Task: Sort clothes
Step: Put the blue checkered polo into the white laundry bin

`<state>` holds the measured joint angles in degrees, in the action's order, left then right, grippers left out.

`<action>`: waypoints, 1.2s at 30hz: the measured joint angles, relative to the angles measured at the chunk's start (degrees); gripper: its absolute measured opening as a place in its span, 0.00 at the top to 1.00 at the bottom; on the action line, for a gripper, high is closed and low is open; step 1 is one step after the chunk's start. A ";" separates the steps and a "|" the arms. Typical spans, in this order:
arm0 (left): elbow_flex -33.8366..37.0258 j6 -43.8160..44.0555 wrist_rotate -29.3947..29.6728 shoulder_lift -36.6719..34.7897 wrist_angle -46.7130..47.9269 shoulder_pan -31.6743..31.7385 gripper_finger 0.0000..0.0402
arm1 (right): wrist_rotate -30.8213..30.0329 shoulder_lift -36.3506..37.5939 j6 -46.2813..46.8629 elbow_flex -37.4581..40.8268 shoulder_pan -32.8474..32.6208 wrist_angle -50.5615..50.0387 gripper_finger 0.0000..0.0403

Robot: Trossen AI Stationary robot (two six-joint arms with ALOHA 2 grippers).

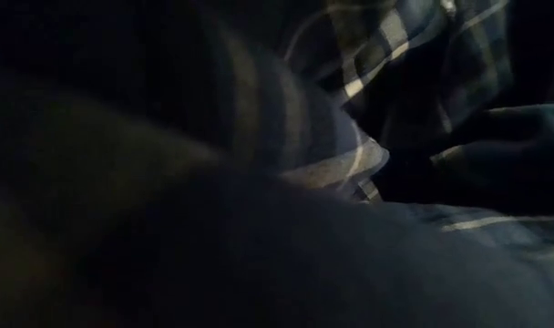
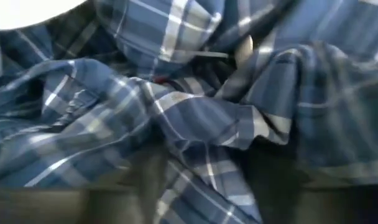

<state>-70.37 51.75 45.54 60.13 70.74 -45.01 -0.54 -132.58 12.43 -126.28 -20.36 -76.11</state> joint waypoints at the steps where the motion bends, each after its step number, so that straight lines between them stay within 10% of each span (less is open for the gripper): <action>1: 0.00 -0.02 0.00 -0.01 -0.02 0.00 0.43 | 0.02 -0.28 -0.37 0.02 0.00 0.54 0.66; 5: 0.00 -0.02 0.00 -0.02 0.02 0.00 0.43 | 0.57 -0.73 -2.43 0.02 0.00 2.10 0.93; 21: -0.67 -1.75 1.84 0.03 -3.10 0.02 0.43 | -14.72 21.28 2.54 0.15 0.00 3.93 0.98; 28: -6.75 -11.70 3.32 0.69 -10.70 0.07 0.43 | -24.42 35.34 -2.39 0.13 0.00 21.86 0.98; 36: -21.86 -28.07 3.88 3.13 -18.59 0.10 0.43 | -25.83 41.84 -30.95 0.11 0.93 54.32 0.98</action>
<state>-92.22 23.68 49.42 63.26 52.15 -44.91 -26.37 -90.75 -18.51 -126.17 -19.43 -21.79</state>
